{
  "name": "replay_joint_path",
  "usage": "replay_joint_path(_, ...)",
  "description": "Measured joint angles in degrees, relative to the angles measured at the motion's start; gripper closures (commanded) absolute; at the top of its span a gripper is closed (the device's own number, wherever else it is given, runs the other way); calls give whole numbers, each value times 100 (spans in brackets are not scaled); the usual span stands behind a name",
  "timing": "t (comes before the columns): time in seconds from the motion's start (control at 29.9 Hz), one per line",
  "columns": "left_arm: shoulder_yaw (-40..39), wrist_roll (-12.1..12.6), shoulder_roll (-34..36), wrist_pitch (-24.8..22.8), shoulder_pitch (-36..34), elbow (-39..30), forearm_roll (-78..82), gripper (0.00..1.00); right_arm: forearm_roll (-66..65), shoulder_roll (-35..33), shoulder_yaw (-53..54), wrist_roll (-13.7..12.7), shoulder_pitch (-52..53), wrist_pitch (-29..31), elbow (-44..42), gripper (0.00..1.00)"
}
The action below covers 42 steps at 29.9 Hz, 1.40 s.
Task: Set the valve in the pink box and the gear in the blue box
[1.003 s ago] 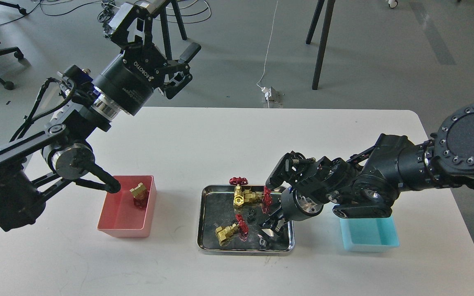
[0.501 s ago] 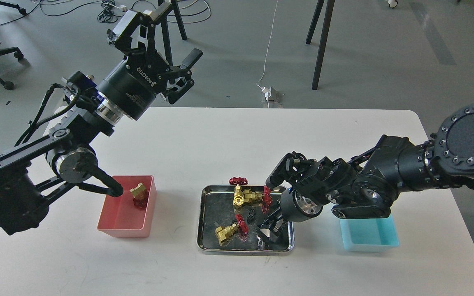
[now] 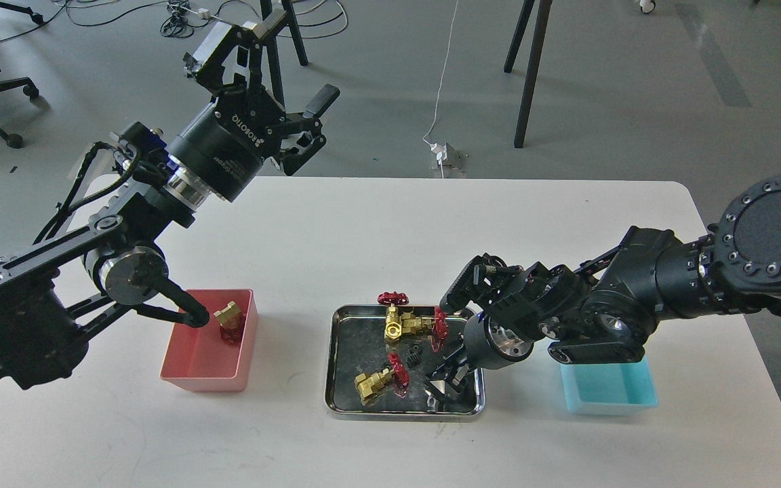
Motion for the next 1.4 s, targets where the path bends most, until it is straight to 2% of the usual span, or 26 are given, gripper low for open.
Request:
replay_joint_path(0.53, -5, 0, -97, -8, 39, 48, 34, 1, 12, 0, -5, 31, -215, -464, -10, 44)
replay_joint_path(0.84, -5, 0, -99, -8, 76, 48, 79, 1, 3, 0, -9, 45, -221, -481, -3, 51)
replay_joint_path(1.2, -9, 0, -121, -8, 84, 45, 85, 1, -5, 0, -13, 41, -280, -484, -41, 53)
replay_joint_path(1.4, -9, 0, -133, -8, 88, 67, 86, 1, -1, 0, -9, 39, -293, -486, -62, 58)
